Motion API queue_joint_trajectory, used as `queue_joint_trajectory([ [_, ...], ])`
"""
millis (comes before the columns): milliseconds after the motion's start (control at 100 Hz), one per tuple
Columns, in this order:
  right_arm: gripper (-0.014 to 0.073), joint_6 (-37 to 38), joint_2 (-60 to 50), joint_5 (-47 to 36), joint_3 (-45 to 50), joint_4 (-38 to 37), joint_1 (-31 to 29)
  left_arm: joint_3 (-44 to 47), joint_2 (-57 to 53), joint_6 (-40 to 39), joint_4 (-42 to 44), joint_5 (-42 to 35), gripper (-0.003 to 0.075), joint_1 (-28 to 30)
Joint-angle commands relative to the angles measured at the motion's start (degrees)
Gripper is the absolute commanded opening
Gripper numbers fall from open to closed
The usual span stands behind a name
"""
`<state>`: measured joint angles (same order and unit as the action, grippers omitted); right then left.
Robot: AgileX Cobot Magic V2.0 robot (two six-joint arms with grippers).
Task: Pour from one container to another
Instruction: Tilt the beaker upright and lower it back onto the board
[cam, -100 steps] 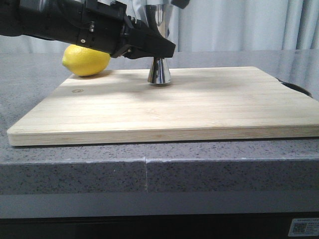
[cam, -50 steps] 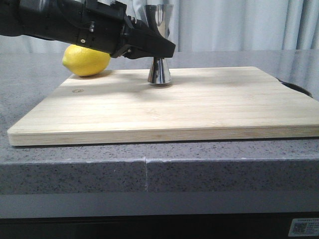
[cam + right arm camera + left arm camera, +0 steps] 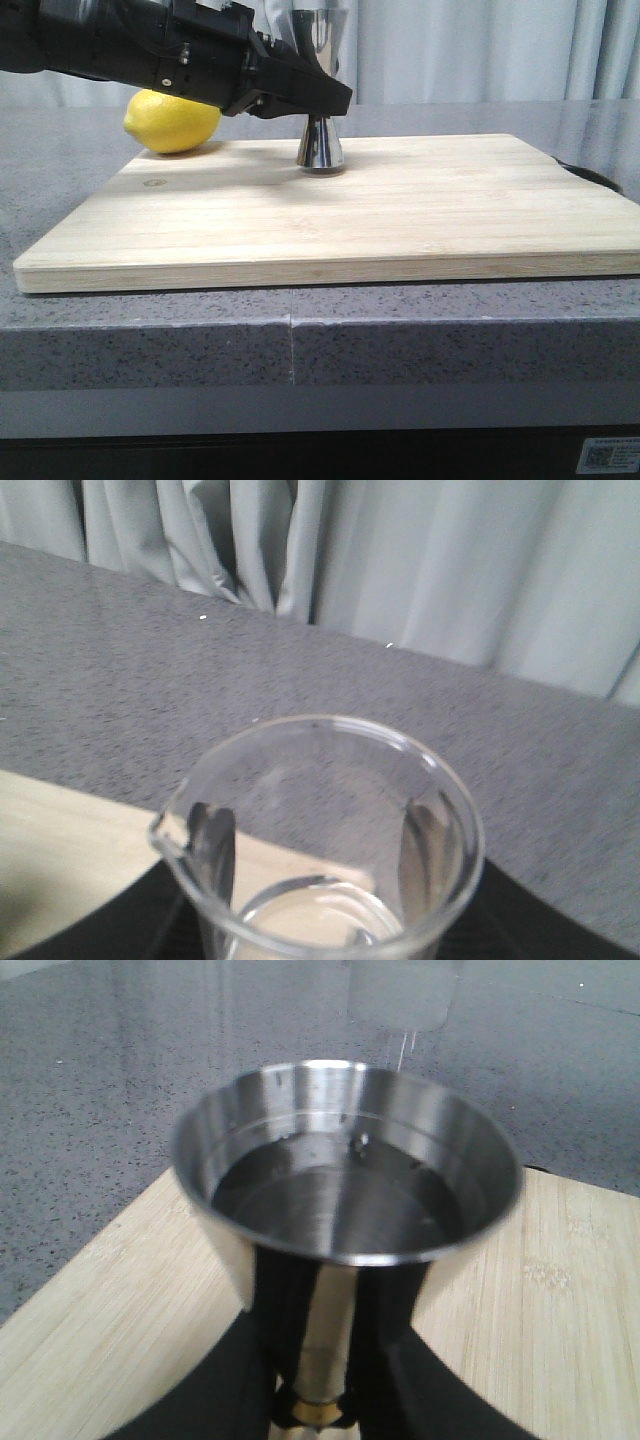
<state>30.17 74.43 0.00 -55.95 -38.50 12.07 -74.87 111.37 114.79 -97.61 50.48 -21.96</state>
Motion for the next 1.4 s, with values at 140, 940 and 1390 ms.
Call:
queue_joint_trajectory([
  [140,0.0268,0.1,-0.06,-21.04,9.14,2.08,-0.93,-1.64,-2.98,-0.08,-3.94,3.23,-0.0019,-0.41],
  [940,0.0268,-8.13,19.14,-38.99,8.4,5.95,-5.62,-1.64,-2.98,-0.08,-3.94,3.23,-0.0019,-0.41],
  [1390,0.0268,-8.13,22.88,-42.4,8.4,5.95,-5.62,-1.64,-2.98,-0.08,-3.94,3.23,-0.0019,-0.41],
])
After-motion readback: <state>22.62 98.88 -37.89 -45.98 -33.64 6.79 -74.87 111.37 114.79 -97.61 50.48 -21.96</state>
